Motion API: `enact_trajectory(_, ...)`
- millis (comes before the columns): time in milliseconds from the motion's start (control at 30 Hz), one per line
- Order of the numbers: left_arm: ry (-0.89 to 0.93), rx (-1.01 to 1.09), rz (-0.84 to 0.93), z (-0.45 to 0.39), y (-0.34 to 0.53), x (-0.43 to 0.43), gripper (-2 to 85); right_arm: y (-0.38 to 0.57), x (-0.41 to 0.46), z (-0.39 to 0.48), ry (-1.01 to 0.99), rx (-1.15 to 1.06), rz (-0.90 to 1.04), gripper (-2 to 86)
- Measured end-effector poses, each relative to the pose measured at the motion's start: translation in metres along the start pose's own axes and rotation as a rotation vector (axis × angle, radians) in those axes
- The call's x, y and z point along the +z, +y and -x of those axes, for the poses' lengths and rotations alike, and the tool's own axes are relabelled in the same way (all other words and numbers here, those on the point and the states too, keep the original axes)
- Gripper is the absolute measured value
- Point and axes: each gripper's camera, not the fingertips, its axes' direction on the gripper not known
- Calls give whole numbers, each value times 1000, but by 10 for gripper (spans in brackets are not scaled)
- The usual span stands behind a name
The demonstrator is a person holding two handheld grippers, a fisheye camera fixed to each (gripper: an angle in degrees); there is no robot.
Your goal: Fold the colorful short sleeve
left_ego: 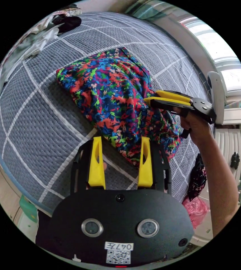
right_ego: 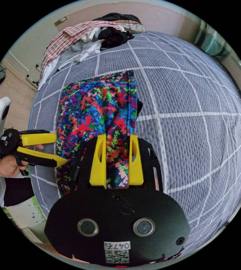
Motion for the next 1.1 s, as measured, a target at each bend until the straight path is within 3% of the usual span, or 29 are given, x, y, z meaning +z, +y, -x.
enact_trajectory(167, 2, -22, 8, -4, 9, 3, 158, 7, 0, 15, 48, -60, 3, 15)
enact_trajectory(267, -11, -64, 5, 0, 14, 4, 91, 9, -1, 11, 38, -54, 26, 8)
enact_trajectory(333, 74, -51, 6, 1, 18, 4, 19, 10, -3, 4, 2, -41, 38, 5)
enact_trajectory(567, 172, -53, 3, 4, 30, 0, -3, 36, -32, -8, -62, -17, -19, 3)
enact_trajectory(900, 221, 295, -300, -15, 9, -119, -5, 56, -128, -11, -8, -7, -294, 4)
enact_trajectory(1100, 65, 645, -403, -37, 42, -144, -5, 101, -160, 24, -3, -48, -515, 4)
